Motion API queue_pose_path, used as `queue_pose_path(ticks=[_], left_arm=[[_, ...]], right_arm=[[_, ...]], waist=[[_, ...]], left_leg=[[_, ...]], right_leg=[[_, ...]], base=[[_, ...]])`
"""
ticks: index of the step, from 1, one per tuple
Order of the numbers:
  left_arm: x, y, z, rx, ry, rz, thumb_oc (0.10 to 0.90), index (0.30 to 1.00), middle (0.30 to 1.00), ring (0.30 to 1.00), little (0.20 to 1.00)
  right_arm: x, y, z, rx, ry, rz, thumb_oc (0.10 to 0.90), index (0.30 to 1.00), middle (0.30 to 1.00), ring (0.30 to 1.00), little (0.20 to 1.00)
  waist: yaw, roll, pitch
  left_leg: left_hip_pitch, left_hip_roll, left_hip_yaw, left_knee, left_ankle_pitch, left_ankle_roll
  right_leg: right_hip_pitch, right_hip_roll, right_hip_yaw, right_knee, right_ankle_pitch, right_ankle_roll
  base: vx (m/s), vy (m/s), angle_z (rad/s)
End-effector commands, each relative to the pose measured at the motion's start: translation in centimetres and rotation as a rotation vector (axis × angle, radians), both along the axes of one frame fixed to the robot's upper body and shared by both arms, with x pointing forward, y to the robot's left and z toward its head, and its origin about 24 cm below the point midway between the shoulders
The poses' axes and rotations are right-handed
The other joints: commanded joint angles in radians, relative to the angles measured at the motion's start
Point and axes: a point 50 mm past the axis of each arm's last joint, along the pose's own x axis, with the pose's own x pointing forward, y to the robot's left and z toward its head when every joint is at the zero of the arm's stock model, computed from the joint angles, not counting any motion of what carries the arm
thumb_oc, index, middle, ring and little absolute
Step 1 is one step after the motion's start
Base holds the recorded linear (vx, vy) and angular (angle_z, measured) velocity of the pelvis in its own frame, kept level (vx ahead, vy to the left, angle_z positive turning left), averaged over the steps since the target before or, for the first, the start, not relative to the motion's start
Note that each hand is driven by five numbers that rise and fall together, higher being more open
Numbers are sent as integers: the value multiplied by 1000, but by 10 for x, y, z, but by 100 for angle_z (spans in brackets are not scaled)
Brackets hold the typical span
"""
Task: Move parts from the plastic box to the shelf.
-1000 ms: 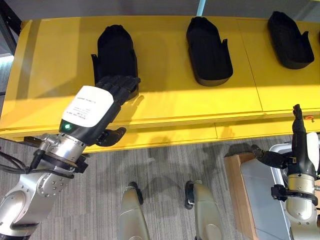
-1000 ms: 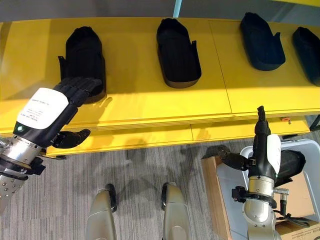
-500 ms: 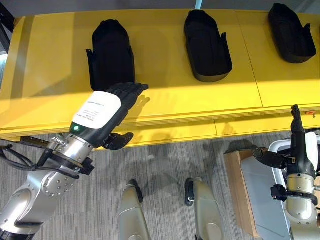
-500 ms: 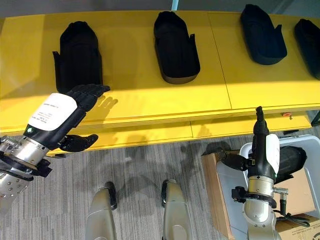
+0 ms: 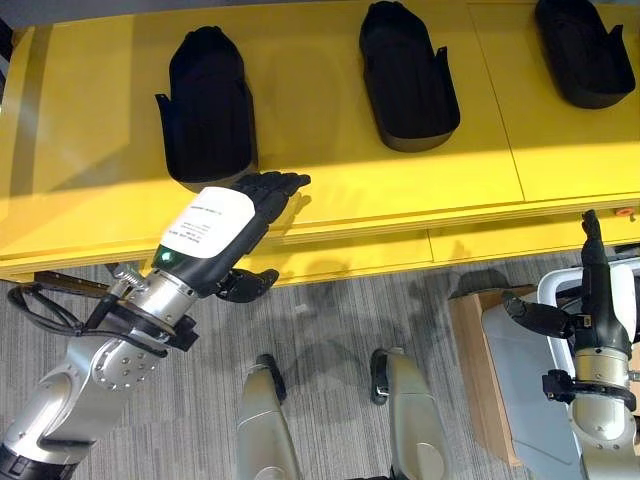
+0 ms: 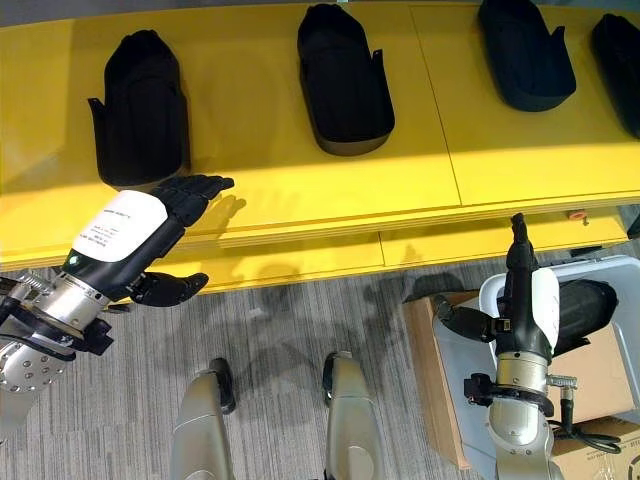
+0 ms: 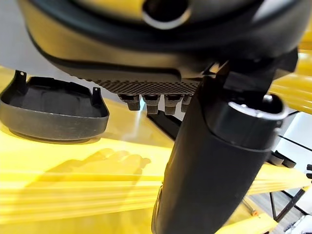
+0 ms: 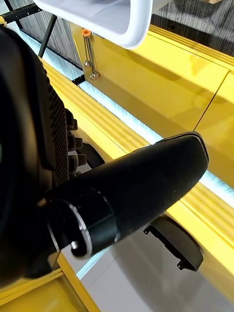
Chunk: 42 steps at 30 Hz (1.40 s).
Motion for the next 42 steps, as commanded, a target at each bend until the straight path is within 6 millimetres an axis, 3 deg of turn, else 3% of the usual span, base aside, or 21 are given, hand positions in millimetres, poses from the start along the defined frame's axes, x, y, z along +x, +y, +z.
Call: queue_pose_path(ticks=[1,10,22,31,42], left_arm=[[-5,-13,29,-46,-159,-87,900,1000,1000,1000,1000],[-6,-7,16,-87,-91,-59,900,1000,1000,1000,1000],[-14,18,7,-87,-83,88,900,1000,1000,1000,1000],[-21,35,11,-62,-126,178,900,1000,1000,1000,1000],[-16,39,12,-28,-125,201,900,1000,1000,1000,1000]], right_arm=[[-6,-10,51,-160,-221,-31,900,1000,1000,1000,1000],[-6,-9,53,-163,-227,-27,900,1000,1000,1000,1000],[-7,-12,55,-175,-226,-40,900,1000,1000,1000,1000],[-7,-14,56,-185,-223,-46,900,1000,1000,1000,1000],[-5,-15,57,-191,-222,-50,900,1000,1000,1000,1000]], waist=[[-22,-1,-25],[-18,3,-22],[-6,13,-21],[-2,23,-27],[-7,29,-31]], left_leg=[[33,47,-35,-23,30,6],[35,43,-31,-20,22,6],[32,43,-31,-17,20,9],[30,42,-28,-17,19,9],[31,45,-25,-18,19,9]], right_leg=[[69,-18,22,-60,11,12],[69,-21,26,-56,8,12],[66,-18,29,-57,7,12],[65,-21,29,-55,6,12],[60,-19,31,-53,5,12]], base=[[0,0,0],[0,0,0],[3,0,0],[0,0,0],[0,0,0]])
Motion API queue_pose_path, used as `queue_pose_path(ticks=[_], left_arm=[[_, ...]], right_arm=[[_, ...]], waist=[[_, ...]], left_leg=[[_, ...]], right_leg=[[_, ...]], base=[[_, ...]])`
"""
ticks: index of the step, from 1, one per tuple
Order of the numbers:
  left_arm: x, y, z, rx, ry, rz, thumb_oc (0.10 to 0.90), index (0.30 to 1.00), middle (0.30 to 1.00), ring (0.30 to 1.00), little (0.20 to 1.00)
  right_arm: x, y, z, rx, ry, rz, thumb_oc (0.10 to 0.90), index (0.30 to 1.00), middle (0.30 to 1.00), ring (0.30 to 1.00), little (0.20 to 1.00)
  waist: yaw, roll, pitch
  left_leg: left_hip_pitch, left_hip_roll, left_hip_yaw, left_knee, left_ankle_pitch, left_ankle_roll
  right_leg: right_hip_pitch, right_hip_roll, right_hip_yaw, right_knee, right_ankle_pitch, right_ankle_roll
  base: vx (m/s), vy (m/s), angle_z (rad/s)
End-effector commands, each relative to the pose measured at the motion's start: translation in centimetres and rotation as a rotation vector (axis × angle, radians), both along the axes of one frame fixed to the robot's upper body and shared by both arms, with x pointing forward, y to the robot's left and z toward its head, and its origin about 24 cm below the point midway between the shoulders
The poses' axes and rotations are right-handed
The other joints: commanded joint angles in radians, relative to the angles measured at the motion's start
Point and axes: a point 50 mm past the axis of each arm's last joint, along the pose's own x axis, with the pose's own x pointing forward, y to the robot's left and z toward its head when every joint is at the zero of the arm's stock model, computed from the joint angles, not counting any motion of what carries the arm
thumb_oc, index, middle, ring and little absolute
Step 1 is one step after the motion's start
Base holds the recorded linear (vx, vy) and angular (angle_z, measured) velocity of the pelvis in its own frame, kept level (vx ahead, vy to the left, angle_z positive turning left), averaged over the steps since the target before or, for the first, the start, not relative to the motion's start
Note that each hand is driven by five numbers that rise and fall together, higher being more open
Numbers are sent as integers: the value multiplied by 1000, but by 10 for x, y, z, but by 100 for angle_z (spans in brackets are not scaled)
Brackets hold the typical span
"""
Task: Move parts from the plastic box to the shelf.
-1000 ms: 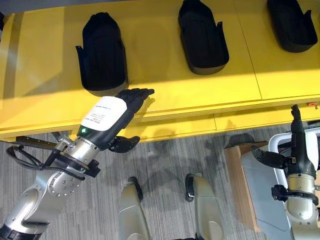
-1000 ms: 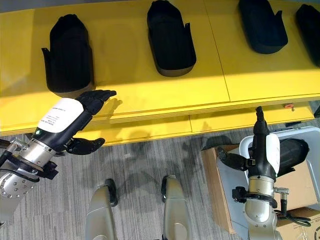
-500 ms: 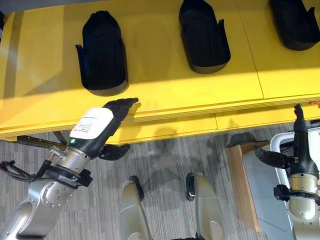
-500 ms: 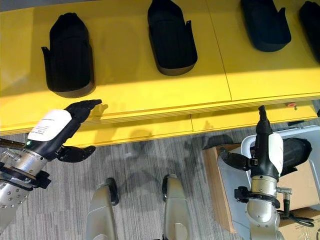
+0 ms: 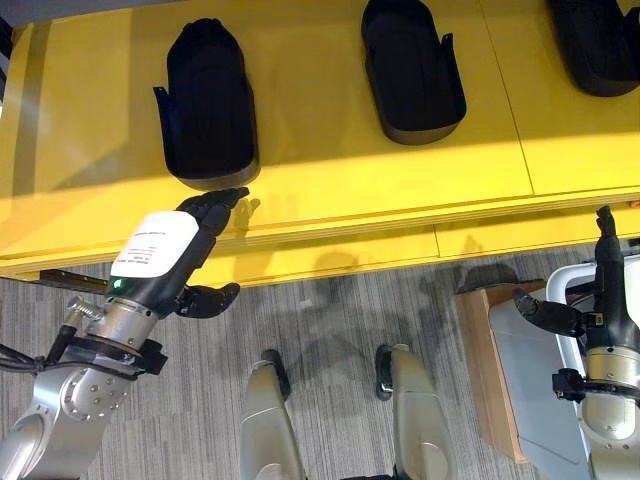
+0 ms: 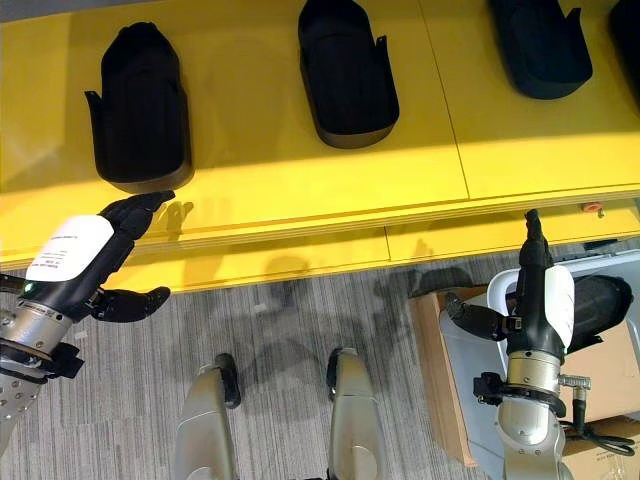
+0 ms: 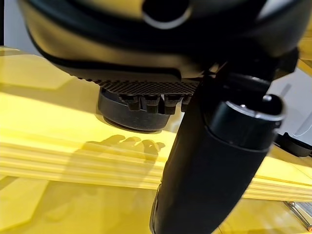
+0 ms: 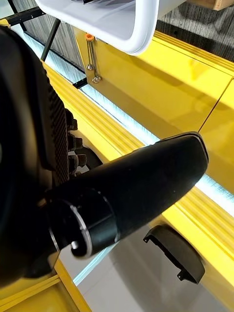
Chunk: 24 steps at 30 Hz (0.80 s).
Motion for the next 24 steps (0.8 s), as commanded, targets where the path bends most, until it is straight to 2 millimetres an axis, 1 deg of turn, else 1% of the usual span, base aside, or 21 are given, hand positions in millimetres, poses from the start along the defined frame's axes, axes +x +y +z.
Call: queue_pose_path(ticks=[1,6,12,18,20,24], left_arm=[[3,-3,30,51,-183,-21,900,1000,1000,1000,1000],[6,-5,27,42,-160,-30,900,1000,1000,1000,1000],[11,-2,19,23,-114,-14,900,1000,1000,1000,1000],[14,-1,16,22,-98,-13,900,1000,1000,1000,1000],[17,0,11,-16,-74,-15,900,1000,1000,1000,1000],[21,1,8,-34,-48,-16,900,1000,1000,1000,1000]], right_arm=[[-3,-6,51,-153,-213,-11,900,1000,1000,1000,1000],[-3,-6,52,-150,-218,-10,900,1000,1000,1000,1000],[-2,-5,52,-140,-222,-8,900,1000,1000,1000,1000],[-1,-5,51,-139,-219,-7,900,1000,1000,1000,1000],[-1,-5,51,-136,-217,-6,900,1000,1000,1000,1000],[-1,-5,51,-133,-216,-3,900,1000,1000,1000,1000]], waist=[[-15,4,-53],[-18,3,-53],[-23,1,-50],[-24,1,-50],[-26,1,-51],[-30,2,-53]], left_leg=[[30,43,-29,-15,18,11],[30,44,-28,-16,18,11],[30,44,-24,-15,16,12],[25,44,-24,-12,16,12],[23,45,-25,-10,16,13],[20,45,-25,-7,15,12]], right_leg=[[65,-20,27,-56,7,15],[64,-19,30,-60,10,15],[56,-19,33,-57,11,15],[49,-18,37,-53,11,13],[47,-17,38,-51,12,13],[43,-15,40,-49,11,12]], base=[[0,0,0],[0,0,0],[0,0,0],[0,0,0],[0,0,0],[0,0,0]])
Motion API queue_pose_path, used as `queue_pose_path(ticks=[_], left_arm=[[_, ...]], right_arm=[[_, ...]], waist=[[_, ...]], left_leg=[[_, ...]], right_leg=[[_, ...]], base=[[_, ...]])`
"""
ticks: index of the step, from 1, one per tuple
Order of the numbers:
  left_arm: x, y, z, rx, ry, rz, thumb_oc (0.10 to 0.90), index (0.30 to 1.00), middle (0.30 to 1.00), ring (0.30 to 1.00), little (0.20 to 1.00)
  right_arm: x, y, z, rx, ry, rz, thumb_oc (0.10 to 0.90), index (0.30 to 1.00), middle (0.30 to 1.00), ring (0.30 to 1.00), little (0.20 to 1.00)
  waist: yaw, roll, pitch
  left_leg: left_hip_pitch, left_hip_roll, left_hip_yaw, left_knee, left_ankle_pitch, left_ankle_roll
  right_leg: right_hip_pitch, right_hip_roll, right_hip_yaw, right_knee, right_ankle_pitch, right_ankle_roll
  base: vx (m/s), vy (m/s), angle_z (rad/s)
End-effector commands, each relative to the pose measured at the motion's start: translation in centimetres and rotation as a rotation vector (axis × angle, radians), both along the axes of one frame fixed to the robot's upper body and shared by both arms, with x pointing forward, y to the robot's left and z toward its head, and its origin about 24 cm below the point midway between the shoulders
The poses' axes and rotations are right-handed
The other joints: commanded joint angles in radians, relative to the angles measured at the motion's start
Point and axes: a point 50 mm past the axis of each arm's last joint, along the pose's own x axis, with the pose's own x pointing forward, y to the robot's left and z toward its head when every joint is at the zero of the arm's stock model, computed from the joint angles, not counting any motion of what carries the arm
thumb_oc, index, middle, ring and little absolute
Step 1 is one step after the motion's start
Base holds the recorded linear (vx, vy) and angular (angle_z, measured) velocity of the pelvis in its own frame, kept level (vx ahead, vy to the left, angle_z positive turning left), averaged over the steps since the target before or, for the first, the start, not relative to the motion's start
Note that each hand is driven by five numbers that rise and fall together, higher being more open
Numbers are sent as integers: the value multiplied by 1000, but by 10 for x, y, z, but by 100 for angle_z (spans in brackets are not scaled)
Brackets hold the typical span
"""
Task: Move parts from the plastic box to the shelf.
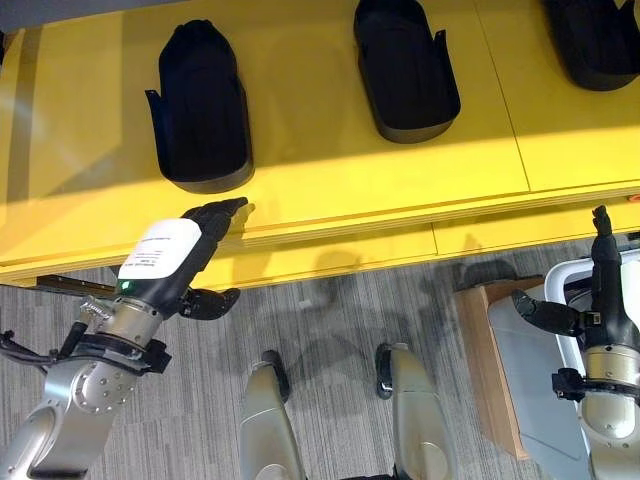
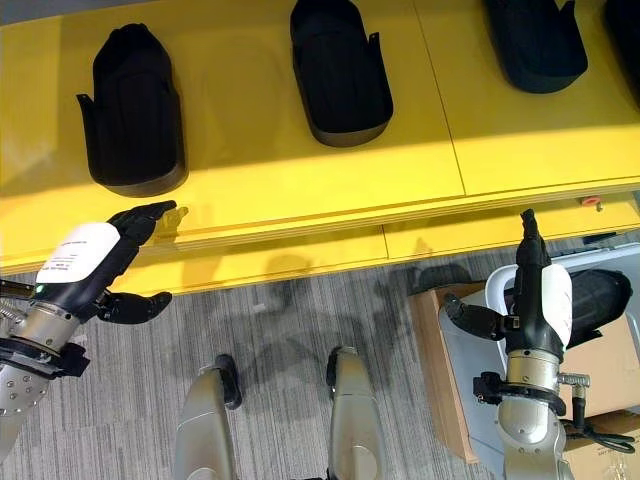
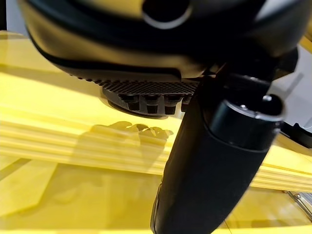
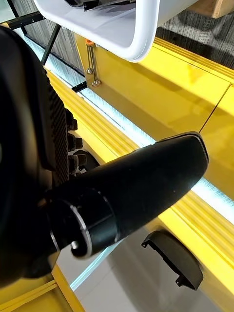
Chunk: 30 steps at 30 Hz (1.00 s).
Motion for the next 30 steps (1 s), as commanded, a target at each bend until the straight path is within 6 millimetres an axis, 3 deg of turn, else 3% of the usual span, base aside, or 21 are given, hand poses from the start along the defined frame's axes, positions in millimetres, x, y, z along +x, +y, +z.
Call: queue_pose_path(ticks=[1,30], left_arm=[[10,-5,23,-7,-120,-42,900,1000,1000,1000,1000],[21,0,31,-32,-82,-53,900,1000,1000,1000,1000]], right_arm=[[-3,-5,50,-126,-228,-11,900,1000,1000,1000,1000],[-5,-5,45,-116,-197,-7,900,1000,1000,1000,1000]], waist=[[-23,-1,-53],[-38,6,-56]], left_leg=[[17,38,-40,-7,17,11],[23,44,-31,-4,18,6]], right_leg=[[50,-19,31,-50,10,13],[47,-14,41,-39,6,11]], base=[[0,0,0],[1,0,-1]])
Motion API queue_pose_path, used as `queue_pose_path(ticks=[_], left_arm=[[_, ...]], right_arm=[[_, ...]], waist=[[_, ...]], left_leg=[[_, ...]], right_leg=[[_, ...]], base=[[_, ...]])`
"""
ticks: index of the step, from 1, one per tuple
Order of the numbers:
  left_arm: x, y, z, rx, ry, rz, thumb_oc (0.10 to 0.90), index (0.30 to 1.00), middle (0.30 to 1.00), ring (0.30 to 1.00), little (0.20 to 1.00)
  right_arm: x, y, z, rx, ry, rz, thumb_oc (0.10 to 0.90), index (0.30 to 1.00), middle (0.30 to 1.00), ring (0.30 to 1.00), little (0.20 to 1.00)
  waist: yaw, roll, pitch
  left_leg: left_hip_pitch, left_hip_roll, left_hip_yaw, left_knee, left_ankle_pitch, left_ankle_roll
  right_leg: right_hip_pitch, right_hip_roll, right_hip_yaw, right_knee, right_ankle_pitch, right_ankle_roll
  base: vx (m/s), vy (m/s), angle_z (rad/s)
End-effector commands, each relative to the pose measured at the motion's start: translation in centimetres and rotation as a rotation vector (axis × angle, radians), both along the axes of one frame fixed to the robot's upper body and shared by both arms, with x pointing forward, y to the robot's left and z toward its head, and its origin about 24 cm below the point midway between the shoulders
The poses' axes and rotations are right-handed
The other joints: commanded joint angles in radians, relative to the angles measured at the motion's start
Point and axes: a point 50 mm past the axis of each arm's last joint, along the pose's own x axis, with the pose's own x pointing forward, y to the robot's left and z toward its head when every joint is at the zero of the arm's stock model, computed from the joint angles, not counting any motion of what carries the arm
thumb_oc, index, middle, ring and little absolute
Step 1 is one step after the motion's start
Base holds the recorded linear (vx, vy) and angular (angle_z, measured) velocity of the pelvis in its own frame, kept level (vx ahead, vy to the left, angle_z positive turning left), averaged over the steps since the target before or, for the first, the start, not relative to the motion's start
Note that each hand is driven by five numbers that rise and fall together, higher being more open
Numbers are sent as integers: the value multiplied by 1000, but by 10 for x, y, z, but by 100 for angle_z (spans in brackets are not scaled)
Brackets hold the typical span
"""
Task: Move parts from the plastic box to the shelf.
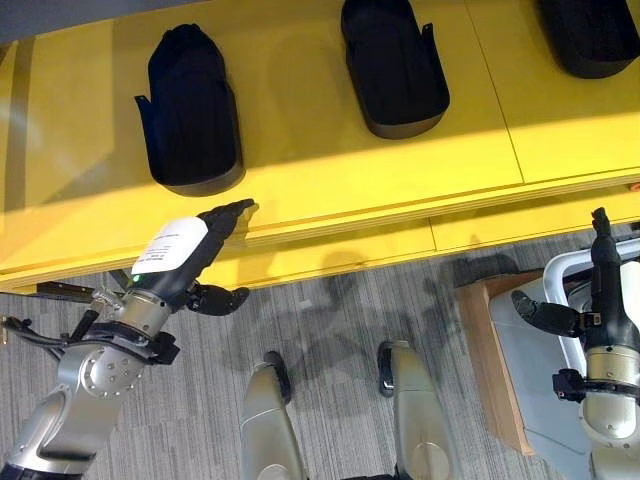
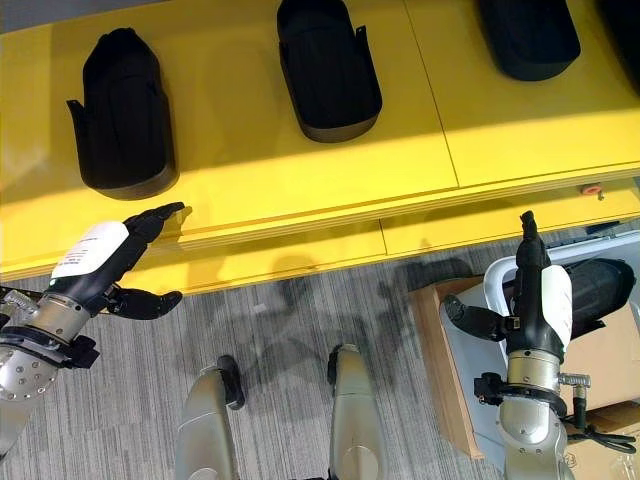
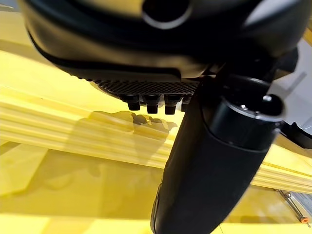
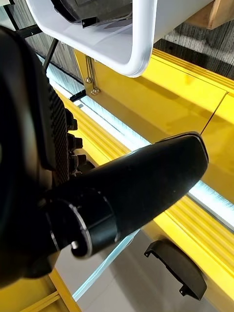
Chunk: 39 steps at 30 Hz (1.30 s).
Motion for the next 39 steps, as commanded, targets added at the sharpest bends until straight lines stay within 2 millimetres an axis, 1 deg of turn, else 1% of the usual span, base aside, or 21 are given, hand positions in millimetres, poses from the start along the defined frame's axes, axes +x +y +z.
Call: queue_pose_path(ticks=[1,9,22,39], left_arm=[[9,0,34,39,-129,-33,900,1000,1000,1000,1000],[12,2,37,35,-143,-23,900,1000,1000,1000,1000],[18,7,35,29,-149,10,900,1000,1000,1000,1000],[25,12,39,39,-159,37,900,1000,1000,1000,1000]], right_arm=[[-4,-4,46,-118,-211,-4,900,1000,1000,1000,1000],[-5,-5,46,-117,-210,-7,900,1000,1000,1000,1000],[-5,-7,46,-116,-211,-10,900,1000,1000,1000,1000],[-4,-7,46,-125,-207,-14,900,1000,1000,1000,1000]], waist=[[-31,-8,-57],[-32,-8,-58],[-34,-8,-58],[-41,-8,-59]], left_leg=[[23,35,-37,-7,16,9],[23,34,-34,-8,17,9],[22,34,-32,-8,16,10],[17,36,-31,2,13,11]], right_leg=[[63,-24,28,-52,4,14],[63,-26,27,-55,6,15],[62,-23,30,-55,6,15],[51,-20,35,-46,3,15]], base=[[0,0,0],[0,0,0],[0,0,0],[0,0,0]])
